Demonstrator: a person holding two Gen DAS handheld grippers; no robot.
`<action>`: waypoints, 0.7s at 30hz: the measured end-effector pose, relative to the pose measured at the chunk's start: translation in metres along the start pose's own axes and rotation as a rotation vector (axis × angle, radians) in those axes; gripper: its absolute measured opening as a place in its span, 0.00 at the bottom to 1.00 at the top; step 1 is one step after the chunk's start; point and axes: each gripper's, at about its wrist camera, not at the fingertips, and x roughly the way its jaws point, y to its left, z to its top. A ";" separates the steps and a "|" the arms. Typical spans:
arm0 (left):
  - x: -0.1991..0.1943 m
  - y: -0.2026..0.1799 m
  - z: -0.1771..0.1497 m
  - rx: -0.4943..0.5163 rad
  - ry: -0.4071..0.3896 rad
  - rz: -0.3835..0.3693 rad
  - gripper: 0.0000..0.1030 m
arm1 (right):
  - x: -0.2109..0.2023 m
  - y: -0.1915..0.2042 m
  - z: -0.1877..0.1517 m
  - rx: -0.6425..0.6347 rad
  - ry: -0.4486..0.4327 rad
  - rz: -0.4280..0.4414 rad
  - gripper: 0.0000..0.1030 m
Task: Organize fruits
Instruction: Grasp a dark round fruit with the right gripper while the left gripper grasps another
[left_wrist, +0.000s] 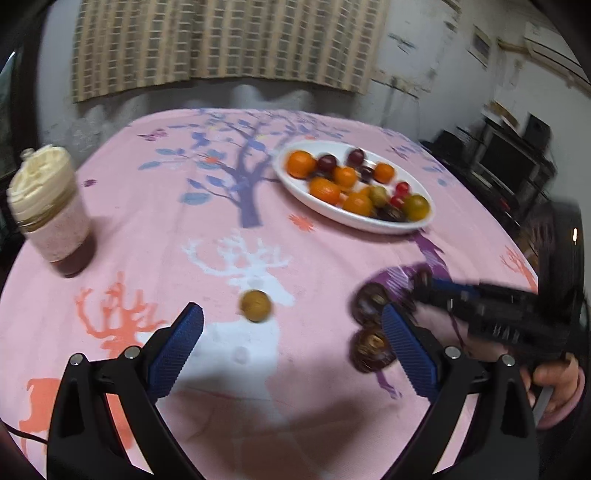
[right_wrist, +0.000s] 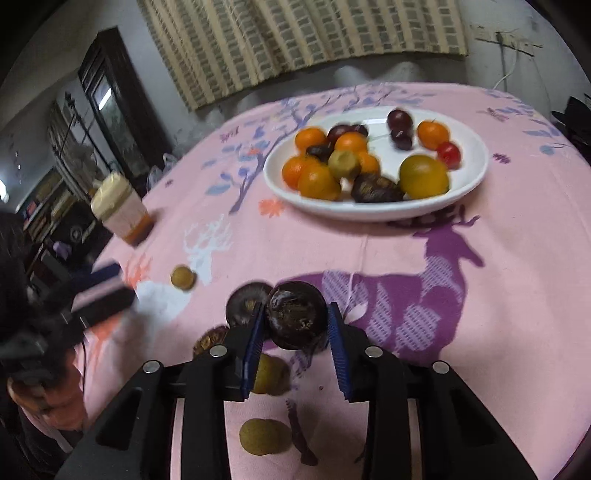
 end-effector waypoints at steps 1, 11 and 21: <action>0.003 -0.007 -0.002 0.035 0.015 -0.025 0.91 | -0.004 -0.001 0.002 0.002 -0.015 -0.002 0.33; 0.035 -0.046 -0.026 0.215 0.130 -0.119 0.56 | -0.008 -0.002 0.003 0.014 -0.011 -0.010 0.33; 0.050 -0.054 -0.030 0.242 0.133 -0.114 0.47 | -0.010 -0.002 0.002 0.008 -0.017 -0.011 0.33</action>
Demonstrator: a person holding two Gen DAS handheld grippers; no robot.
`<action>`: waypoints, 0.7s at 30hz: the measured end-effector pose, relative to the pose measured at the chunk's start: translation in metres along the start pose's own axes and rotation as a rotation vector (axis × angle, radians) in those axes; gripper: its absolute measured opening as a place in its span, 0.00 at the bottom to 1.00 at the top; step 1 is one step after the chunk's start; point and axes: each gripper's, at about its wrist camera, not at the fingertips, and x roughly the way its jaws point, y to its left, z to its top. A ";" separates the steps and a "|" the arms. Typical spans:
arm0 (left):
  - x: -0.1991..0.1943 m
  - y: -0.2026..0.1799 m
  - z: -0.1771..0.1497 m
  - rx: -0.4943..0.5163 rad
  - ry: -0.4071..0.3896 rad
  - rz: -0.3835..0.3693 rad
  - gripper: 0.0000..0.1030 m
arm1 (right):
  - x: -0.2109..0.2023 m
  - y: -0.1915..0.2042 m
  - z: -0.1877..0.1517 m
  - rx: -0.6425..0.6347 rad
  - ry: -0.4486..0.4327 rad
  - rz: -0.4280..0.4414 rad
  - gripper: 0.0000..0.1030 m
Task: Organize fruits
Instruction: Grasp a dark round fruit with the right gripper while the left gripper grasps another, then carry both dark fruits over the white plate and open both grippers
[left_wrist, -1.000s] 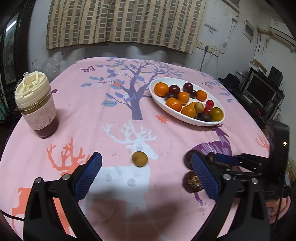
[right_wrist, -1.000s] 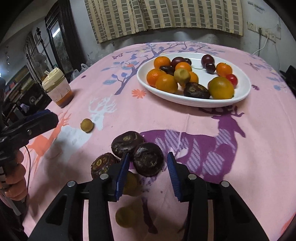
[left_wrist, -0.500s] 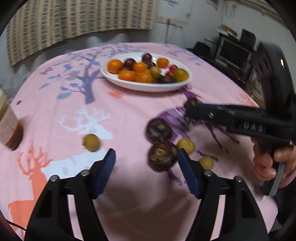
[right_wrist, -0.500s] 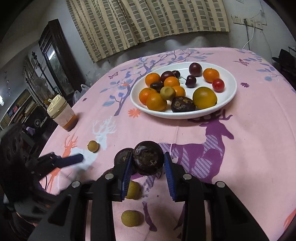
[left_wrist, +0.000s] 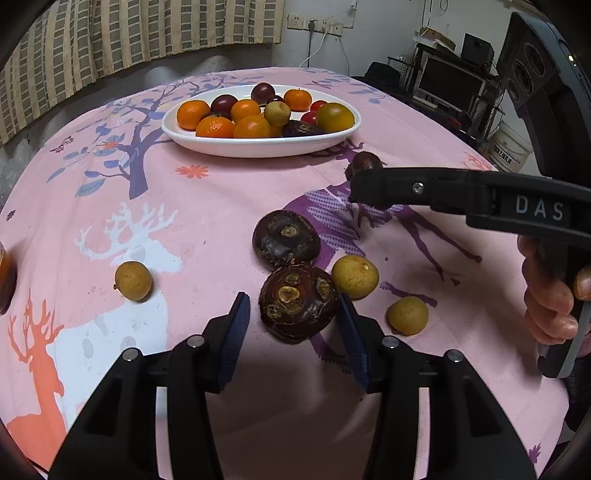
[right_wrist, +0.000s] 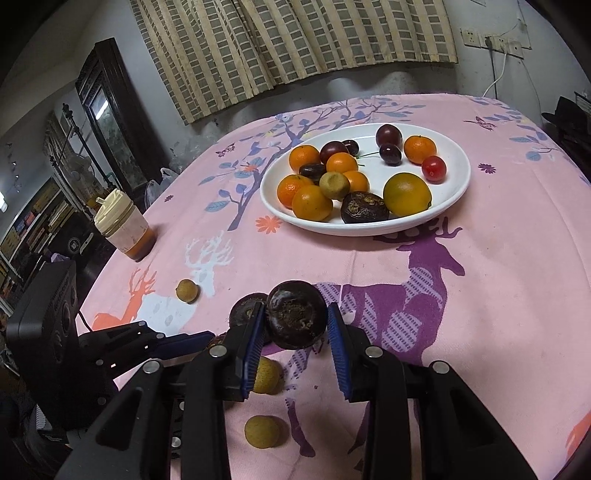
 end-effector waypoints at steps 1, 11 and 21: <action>0.000 0.000 0.000 -0.002 -0.001 -0.001 0.46 | 0.000 0.000 0.000 -0.003 0.001 -0.002 0.33; -0.042 0.007 0.004 -0.065 -0.049 -0.099 0.39 | -0.007 -0.002 -0.002 0.005 -0.013 0.040 0.33; -0.025 0.043 0.146 -0.092 -0.174 0.011 0.39 | -0.016 -0.020 0.068 0.013 -0.279 -0.080 0.33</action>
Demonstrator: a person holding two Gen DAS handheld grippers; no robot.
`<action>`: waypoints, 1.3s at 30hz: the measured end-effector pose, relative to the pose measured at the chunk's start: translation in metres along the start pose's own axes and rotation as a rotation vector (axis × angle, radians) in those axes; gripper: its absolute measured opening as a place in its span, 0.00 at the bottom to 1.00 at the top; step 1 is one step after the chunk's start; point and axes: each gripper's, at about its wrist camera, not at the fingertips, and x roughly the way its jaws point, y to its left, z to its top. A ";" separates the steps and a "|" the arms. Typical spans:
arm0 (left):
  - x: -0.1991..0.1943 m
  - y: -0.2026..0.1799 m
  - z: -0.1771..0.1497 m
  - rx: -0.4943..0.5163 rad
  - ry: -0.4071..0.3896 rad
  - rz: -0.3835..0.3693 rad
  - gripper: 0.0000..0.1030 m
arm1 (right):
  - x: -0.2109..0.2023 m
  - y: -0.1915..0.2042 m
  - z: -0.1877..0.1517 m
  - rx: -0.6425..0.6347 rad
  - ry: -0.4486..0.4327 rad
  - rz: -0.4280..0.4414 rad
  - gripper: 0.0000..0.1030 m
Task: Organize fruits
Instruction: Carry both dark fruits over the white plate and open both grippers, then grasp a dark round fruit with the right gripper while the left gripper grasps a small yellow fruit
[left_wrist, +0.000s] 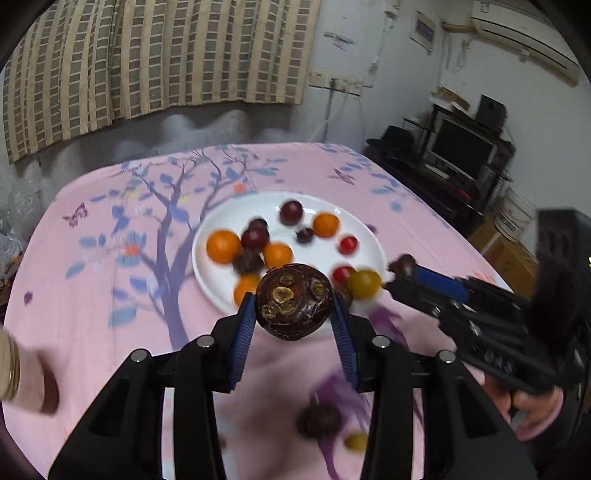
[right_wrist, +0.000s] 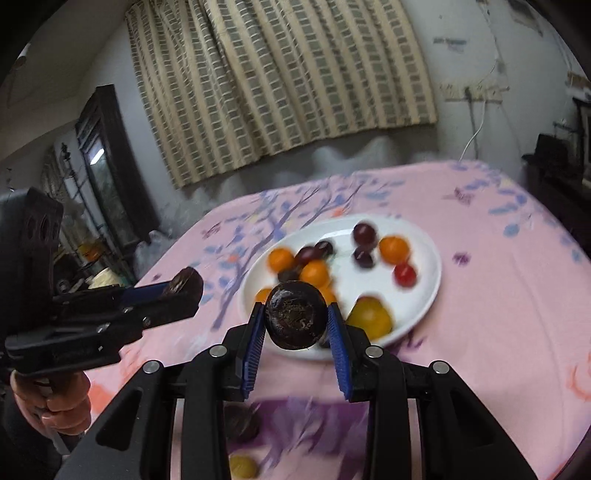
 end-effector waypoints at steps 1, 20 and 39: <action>0.017 0.002 0.011 -0.009 0.010 0.003 0.39 | 0.010 -0.004 0.006 -0.003 -0.010 -0.018 0.33; -0.024 0.054 -0.029 -0.134 0.016 0.171 0.92 | 0.025 0.018 -0.015 -0.154 0.104 -0.023 0.58; -0.068 0.105 -0.118 -0.274 -0.015 0.255 0.92 | 0.051 0.092 -0.097 -0.360 0.387 -0.035 0.42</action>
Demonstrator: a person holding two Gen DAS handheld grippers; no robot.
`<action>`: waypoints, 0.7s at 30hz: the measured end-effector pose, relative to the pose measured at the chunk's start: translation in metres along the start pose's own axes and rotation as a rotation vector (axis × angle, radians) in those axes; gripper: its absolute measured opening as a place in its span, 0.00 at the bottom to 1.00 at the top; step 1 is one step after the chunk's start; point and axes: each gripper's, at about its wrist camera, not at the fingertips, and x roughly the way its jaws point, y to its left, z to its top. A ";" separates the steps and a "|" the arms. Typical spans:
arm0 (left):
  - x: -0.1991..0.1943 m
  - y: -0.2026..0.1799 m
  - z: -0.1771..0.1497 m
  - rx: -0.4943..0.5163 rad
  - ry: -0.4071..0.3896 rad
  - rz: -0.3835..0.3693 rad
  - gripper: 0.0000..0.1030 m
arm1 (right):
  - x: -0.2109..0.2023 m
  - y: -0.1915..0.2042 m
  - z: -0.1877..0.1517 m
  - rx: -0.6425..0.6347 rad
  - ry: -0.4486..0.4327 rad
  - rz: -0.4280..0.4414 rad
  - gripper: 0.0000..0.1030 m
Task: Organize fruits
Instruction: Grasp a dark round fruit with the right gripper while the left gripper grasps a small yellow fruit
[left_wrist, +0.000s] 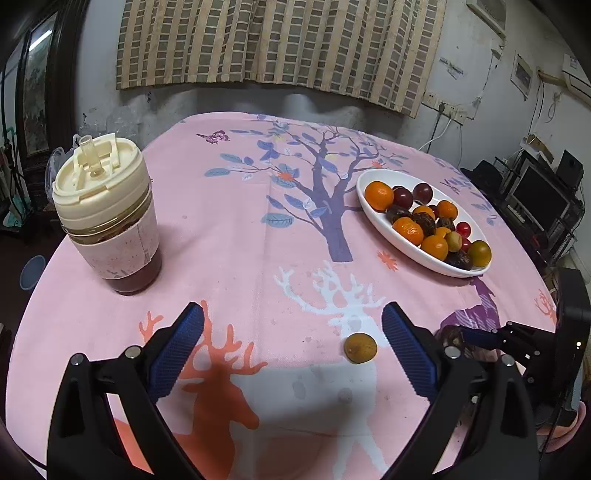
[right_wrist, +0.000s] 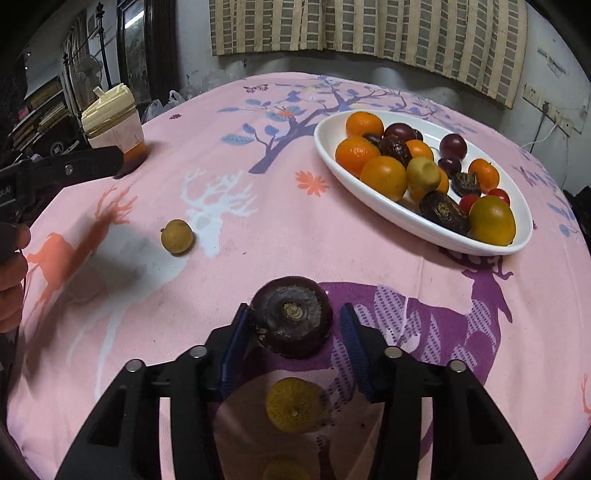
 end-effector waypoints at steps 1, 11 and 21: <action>0.001 -0.002 -0.001 0.010 0.002 0.000 0.92 | -0.001 0.000 0.000 0.000 0.001 -0.001 0.42; 0.032 -0.052 -0.025 0.233 0.104 -0.091 0.53 | -0.051 -0.030 0.005 0.151 -0.138 0.029 0.42; 0.052 -0.058 -0.031 0.222 0.151 -0.116 0.40 | -0.052 -0.030 0.003 0.157 -0.133 0.039 0.42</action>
